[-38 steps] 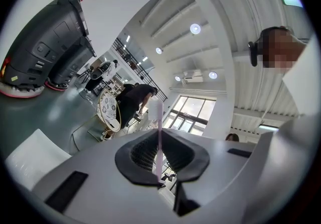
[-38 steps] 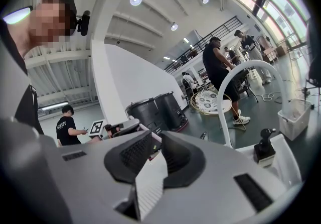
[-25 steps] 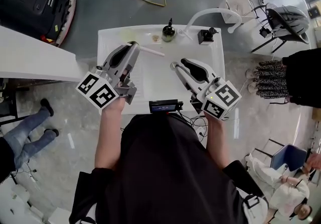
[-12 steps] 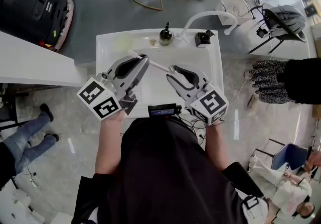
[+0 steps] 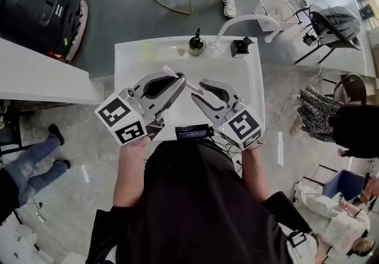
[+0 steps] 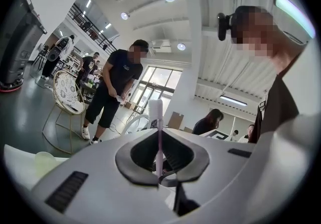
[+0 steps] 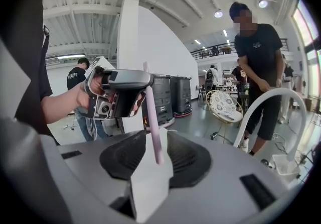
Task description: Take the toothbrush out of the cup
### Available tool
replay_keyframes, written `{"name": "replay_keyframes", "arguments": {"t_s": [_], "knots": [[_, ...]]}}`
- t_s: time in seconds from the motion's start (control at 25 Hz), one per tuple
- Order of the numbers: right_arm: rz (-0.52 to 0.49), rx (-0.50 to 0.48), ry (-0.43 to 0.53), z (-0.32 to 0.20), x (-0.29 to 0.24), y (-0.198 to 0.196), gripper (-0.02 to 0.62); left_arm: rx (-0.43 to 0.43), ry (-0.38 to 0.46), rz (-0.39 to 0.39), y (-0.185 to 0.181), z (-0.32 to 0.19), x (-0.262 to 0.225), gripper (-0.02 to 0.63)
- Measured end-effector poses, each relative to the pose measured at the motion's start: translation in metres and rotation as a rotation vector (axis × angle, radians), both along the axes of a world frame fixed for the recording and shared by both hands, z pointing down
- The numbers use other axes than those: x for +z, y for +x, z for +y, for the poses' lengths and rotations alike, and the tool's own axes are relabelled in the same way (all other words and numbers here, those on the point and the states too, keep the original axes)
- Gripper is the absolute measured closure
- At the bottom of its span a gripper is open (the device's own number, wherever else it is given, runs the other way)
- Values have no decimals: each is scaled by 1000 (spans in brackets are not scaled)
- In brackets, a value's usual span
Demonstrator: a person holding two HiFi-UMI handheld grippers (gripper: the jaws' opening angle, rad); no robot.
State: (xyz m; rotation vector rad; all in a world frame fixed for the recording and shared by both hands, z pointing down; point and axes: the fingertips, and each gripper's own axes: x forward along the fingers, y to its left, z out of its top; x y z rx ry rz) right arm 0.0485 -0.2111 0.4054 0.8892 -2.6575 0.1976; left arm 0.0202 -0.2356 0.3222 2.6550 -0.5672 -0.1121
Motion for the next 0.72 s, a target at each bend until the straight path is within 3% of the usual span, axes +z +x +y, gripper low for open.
{"name": "replay_keyframes", "arguments": {"t_s": [0.44, 0.56, 0.72], "knots": [[45, -15, 15, 2, 5, -4, 479, 37, 30, -42, 7, 6, -1, 581], [53, -19, 20, 2, 4, -4, 528, 43, 31, -55, 8, 5, -2, 581], [62, -40, 27, 5, 3, -7, 543, 42, 27, -43, 8, 5, -4, 581]]}}
